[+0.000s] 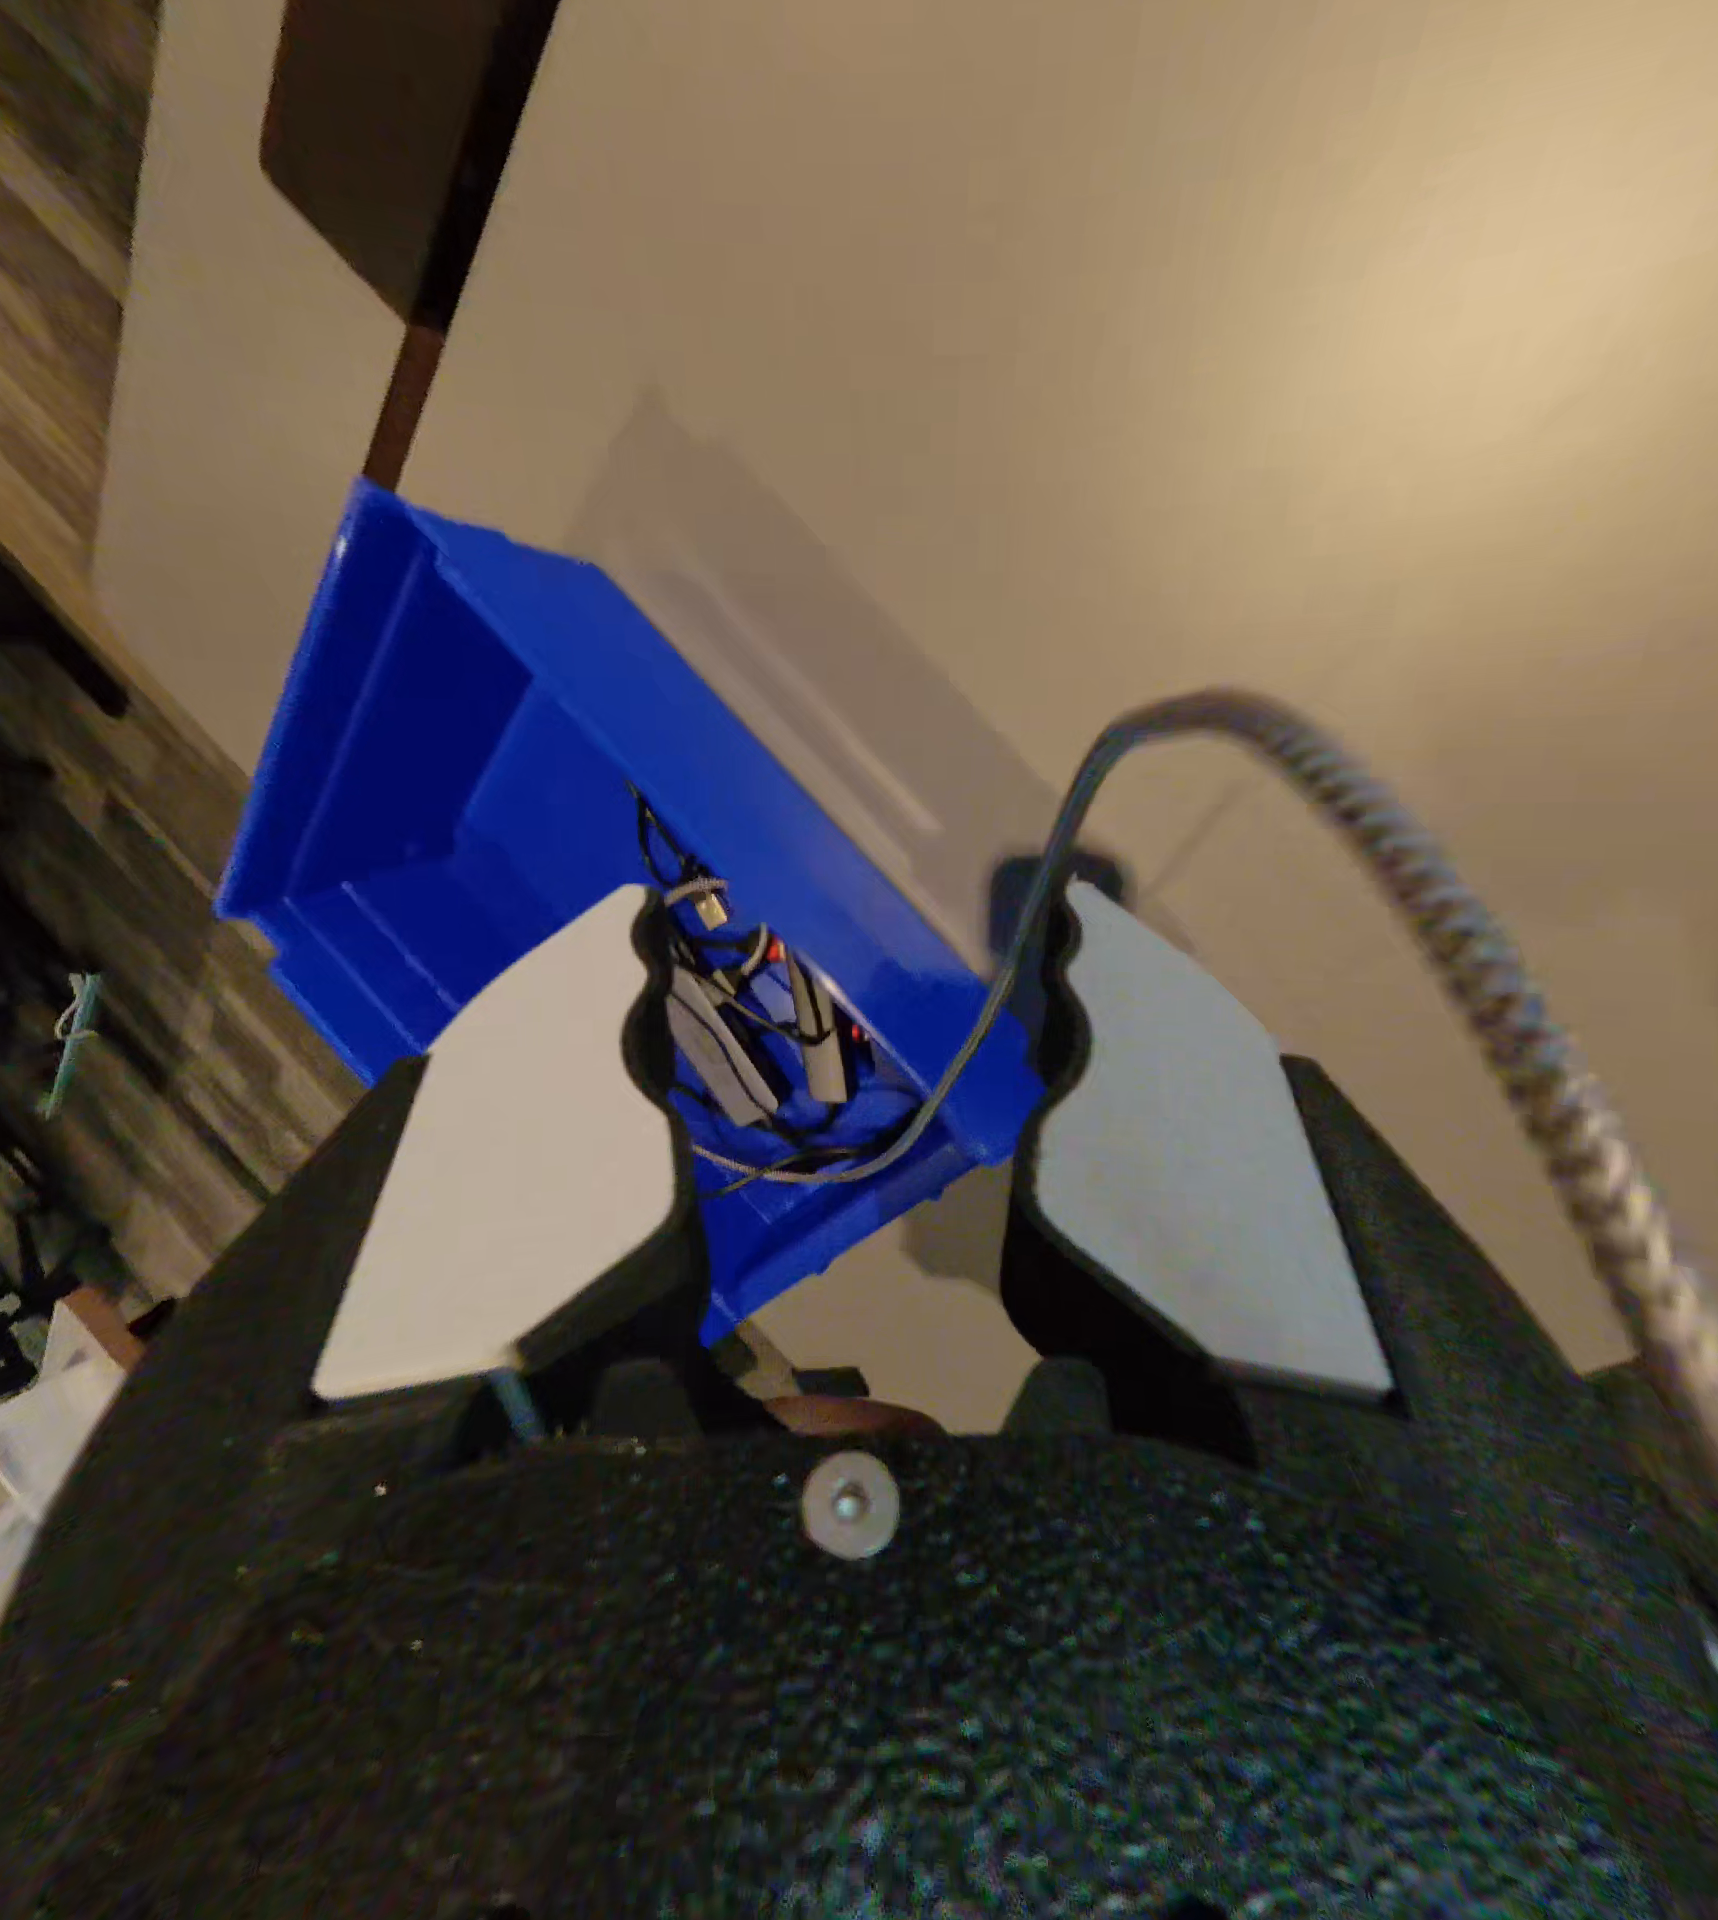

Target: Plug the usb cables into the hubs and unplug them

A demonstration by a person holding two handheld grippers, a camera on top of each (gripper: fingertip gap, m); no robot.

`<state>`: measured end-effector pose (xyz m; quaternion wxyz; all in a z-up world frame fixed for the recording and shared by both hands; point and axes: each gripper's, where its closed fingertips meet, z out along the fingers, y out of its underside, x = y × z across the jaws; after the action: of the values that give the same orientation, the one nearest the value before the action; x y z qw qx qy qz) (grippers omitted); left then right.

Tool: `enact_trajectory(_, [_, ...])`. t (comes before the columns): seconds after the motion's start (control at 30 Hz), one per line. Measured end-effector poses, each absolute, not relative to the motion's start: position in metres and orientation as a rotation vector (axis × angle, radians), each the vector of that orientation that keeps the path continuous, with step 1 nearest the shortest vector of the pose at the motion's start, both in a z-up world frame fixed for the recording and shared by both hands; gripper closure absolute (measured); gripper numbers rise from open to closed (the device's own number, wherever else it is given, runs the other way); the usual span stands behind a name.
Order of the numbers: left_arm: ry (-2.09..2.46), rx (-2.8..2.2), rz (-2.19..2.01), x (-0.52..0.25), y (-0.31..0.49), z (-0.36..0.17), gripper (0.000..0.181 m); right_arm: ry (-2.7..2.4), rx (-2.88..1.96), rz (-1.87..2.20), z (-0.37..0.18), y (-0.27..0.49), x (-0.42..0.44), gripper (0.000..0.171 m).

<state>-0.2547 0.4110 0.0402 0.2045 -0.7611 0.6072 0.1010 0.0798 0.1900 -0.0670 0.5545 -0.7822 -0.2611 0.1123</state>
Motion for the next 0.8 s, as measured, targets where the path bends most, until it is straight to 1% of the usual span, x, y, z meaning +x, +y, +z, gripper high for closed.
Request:
enact_trajectory(0.13, [1.662, -2.202, 0.306, -0.287, 0.421, 0.033, 0.113, -0.628, -1.848, 0.252, -0.068, 0.190, 0.079, 0.169])
enact_trajectory(0.23, [1.498, -2.273, 0.263, -0.312, 0.443, 0.034, 0.118, -0.643, -1.850, 0.243, -0.069, 0.189, 0.077, 0.169])
enact_trajectory(0.3, [1.331, -2.350, 0.323, -0.344, 0.467, 0.029, 0.123, -0.654, -1.853, 0.237, -0.070, 0.189, 0.076, 0.169])
enact_trajectory(0.43, [1.087, -2.494, 0.481, -0.409, 0.504, -0.004, 0.135, -0.673, -1.855, 0.225, -0.071, 0.189, 0.075, 0.169])
enact_trajectory(0.5, [1.021, -2.545, 0.459, -0.424, 0.511, -0.025, 0.137, -0.681, -1.858, 0.218, -0.072, 0.189, 0.074, 0.169])
enact_trajectory(0.63, [0.918, -2.591, 0.351, -0.433, 0.522, -0.052, 0.136, -0.699, -1.864, 0.199, -0.075, 0.189, 0.072, 0.169])
enact_trajectory(0.8, [0.940, -2.581, 0.511, -0.456, 0.530, -0.068, 0.151, -0.720, -1.874, 0.178, -0.078, 0.189, 0.071, 0.169])
